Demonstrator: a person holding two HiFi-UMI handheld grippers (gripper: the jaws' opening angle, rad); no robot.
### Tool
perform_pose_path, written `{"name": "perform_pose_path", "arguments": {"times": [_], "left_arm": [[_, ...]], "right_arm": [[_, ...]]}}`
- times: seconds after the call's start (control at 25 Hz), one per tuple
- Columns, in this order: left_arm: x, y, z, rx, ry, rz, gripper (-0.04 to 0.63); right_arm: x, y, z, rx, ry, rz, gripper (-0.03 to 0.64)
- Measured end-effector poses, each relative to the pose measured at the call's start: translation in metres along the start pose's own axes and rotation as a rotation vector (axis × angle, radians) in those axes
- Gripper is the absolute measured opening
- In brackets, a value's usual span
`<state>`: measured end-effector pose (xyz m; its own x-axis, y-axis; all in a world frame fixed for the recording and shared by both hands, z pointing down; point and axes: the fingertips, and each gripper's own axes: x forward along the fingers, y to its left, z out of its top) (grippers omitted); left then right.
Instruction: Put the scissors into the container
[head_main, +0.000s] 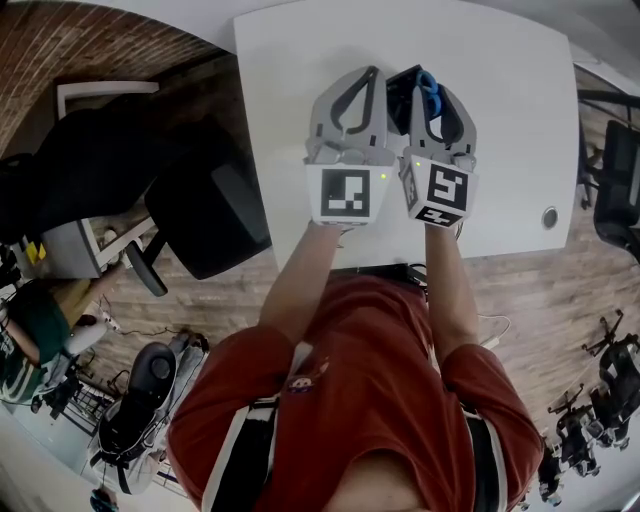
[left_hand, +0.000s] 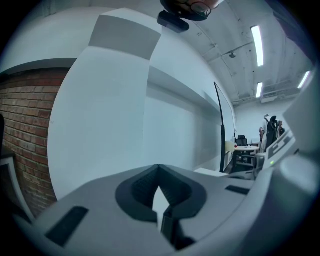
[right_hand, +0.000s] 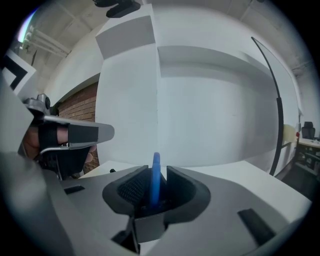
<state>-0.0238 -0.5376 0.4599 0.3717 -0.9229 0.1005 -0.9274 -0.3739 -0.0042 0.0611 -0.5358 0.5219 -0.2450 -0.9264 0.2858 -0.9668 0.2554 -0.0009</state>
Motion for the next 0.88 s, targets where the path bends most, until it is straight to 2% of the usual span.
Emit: {"name": "perform_pose_path", "arguments": {"times": [0.32, 0.88], "left_arm": [[-0.001, 0.001, -0.002, -0.002, 0.006, -0.003, 0.012], [-0.013, -0.01, 0.012, 0.024, -0.022, 0.001, 0.012]], "right_arm": [[0.002, 0.011, 0.0, 0.014, 0.006, 0.049, 0.175], [-0.016, 0.009, 0.011, 0.024, -0.015, 0.067, 0.193]]}}
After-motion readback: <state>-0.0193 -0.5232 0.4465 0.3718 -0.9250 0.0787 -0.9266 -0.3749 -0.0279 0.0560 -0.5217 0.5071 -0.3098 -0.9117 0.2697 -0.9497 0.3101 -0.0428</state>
